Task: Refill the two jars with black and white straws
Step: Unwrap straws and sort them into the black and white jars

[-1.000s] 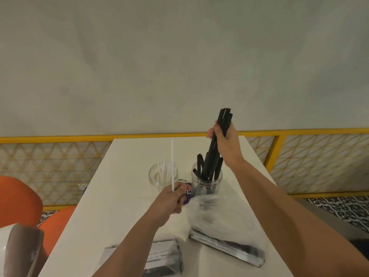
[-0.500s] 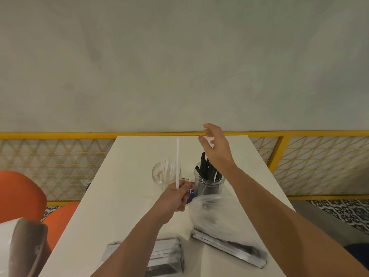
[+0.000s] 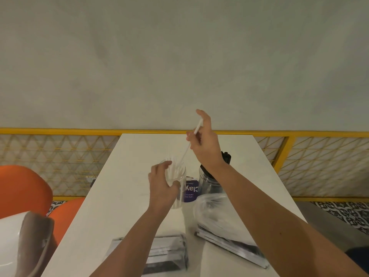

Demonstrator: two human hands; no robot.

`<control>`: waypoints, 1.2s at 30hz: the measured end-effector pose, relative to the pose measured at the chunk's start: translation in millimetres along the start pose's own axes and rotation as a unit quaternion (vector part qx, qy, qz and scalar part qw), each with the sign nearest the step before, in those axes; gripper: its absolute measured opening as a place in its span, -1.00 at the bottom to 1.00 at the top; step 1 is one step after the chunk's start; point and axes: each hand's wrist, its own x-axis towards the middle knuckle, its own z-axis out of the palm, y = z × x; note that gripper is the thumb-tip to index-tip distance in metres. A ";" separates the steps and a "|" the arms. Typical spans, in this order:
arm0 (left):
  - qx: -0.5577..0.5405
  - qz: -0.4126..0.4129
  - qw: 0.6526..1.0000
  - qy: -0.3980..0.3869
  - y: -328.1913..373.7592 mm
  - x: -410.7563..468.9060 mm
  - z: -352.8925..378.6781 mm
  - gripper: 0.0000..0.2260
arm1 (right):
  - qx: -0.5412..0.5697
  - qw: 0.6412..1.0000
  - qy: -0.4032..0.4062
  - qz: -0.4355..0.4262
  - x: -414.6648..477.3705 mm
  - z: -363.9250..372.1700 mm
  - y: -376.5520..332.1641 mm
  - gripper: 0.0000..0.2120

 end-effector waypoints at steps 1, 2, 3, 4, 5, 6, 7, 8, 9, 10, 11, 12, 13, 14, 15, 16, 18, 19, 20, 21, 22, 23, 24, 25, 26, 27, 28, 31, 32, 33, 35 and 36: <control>0.029 0.012 0.999 0.008 -3.5 0.5 -1.5 -0.46 | -0.001 1.000 0.009 -0.010 -0.5 1.9 1.9 -0.54; 0.066 0.020 0.998 0.002 -6.7 1.1 -1.8 -0.44 | -0.004 1.000 0.010 -0.014 -1.9 5.2 4.7 -0.60; 0.108 0.025 0.994 -0.011 -9.3 1.4 -1.7 -0.42 | -0.009 1.000 0.006 -0.010 -4.2 9.2 7.3 -0.66; 0.148 0.026 0.988 -0.029 -12.7 1.9 -0.1 -0.41 | -0.015 1.000 -0.005 0.001 -6.6 13.2 12.0 -0.71; 0.183 0.025 0.982 -0.048 -15.5 1.8 1.4 -0.40 | -0.025 0.999 -0.019 0.017 -9.3 17.1 16.7 -0.75; 0.207 0.021 0.976 -0.067 -18.2 1.3 3.3 -0.41 | -0.039 0.998 -0.035 0.035 -11.7 20.2 22.3 -0.77; 0.223 0.015 0.971 -0.081 -20.2 0.3 5.0 -0.41 | -0.056 0.996 -0.054 0.053 -14.4 21.7 27.2 -0.79; 0.234 0.013 0.968 -0.091 -22.2 -0.5 6.4 -0.40 | -0.074 0.992 -0.073 0.069 -16.4 22.4 32.1 -0.79; 0.238 0.013 0.966 -0.097 -23.7 -1.3 7.3 -0.40 | -0.096 0.988 -0.089 0.080 -18.8 21.8 35.5 -0.77; 0.234 0.015 0.968 -0.095 -23.5 -1.6 7.3 -0.38 | -0.122 0.984 -0.100 0.085 -20.4 20.5 38.4 -0.75; 0.225 0.020 0.970 -0.088 -23.4 -1.5 7.3 -0.37 | -0.152 0.980 -0.104 0.081 -21.8 18.5 40.4 -0.73; 0.219 0.031 0.972 -0.078 -22.0 -1.2 7.0 -0.37 | -0.179 0.976 -0.098 0.070 -22.8 16.0 41.6 -0.71; 0.215 0.046 0.973 -0.064 -20.4 -1.0 6.7 -0.37 | -0.202 0.974 -0.089 0.055 -23.7 12.5 40.4 -0.69; 0.207 0.064 0.975 -0.049 -18.2 -1.0 6.9 -0.38 | -0.218 0.972 -0.080 0.039 -24.0 8.1 37.6 -0.69; 0.190 0.079 0.978 -0.031 -15.1 -1.8 7.0 -0.39 | -0.226 0.971 -0.077 0.027 -24.3 3.0 33.5 -0.69; 0.162 0.093 0.982 -0.011 -11.3 -3.4 7.6 -0.41 | -0.228 0.970 -0.080 0.023 -24.4 -2.1 30.6 -0.72; 0.100 0.128 0.986 0.030 -2.8 -7.7 9.9 -0.50 | -0.219 0.968 -0.114 0.044 -25.0 -12.9 27.3 -0.79; 0.079 0.146 0.985 0.038 1.8 -10.0 11.7 -0.55 | -0.216 0.963 -0.144 0.067 -25.8 -18.3 27.1 -0.83; 0.062 0.162 0.984 0.031 6.2 -12.6 14.1 -0.61 | -0.213 0.957 -0.176 0.092 -27.6 -23.4 29.3 -0.88; 0.048 0.174 0.984 0.010 7.7 -15.3 18.5 -0.66 | -0.210 0.949 -0.206 0.113 -30.6 -28.0 32.4 -0.92; 0.039 0.180 0.983 -0.022 8.1 -18.1 23.8 -0.71 | -0.211 0.940 -0.234 0.127 -34.6 -32.2 37.1 -0.92; 0.039 0.176 0.982 -0.058 6.2 -21.3 30.4 -0.75 | -0.223 0.928 -0.264 0.139 -39.4 -36.2 42.7 -0.89; 0.047 0.166 0.981 -0.091 3.4 -24.5 37.0 -0.77 | -0.240 0.912 -0.296 0.154 -44.7 -39.8 49.2 -0.88; 0.061 0.156 0.979 -0.118 -0.7 -28.2 44.4 -0.75 | -0.256 0.891 -0.330 0.175 -50.9 -43.3 56.8 -0.86; 0.080 0.145 0.976 -0.142 -5.2 -32.7 51.0 -0.74 | -0.265 0.868 -0.364 0.208 -57.5 -46.6 64.6 -0.86; 0.104 0.130 0.972 -0.165 -9.2 -36.6 56.7 -0.72 | -0.269 0.845 -0.393 0.243 -64.1 -49.1 72.3 -0.87; 0.133 0.112 0.966 -0.190 -13.3 -41.1 61.5 -0.71 | -0.280 0.822 -0.418 0.268 -72.0 -50.7 79.9 -0.87; 0.212 0.038 0.938 -0.273 -20.8 -51.8 70.6 -0.69 | -0.359 0.761 -0.476 0.254 -96.5 -49.8 100.2 -0.79; 0.226 0.007 0.928 -0.295 -21.9 -54.7 72.4 -0.70 | -0.377 0.755 -0.481 0.238 -106.9 -48.9 106.9 -0.77; 0.238 -0.018 0.920 -0.312 -23.2 -56.8 74.8 -0.69 | -0.384 0.755 -0.481 0.226 -117.4 -48.0 112.8 -0.75; 0.273 -0.044 0.900 -0.338 -28.0 -60.4 79.6 -0.67 | -0.386 0.763 -0.475 0.206 -137.4 -46.2 124.9 -0.65; 0.287 -0.051 0.892 -0.346 -31.6 -62.0 82.0 -0.68 | -0.383 0.769 -0.469 0.205 -146.3 -45.0 130.3 -0.59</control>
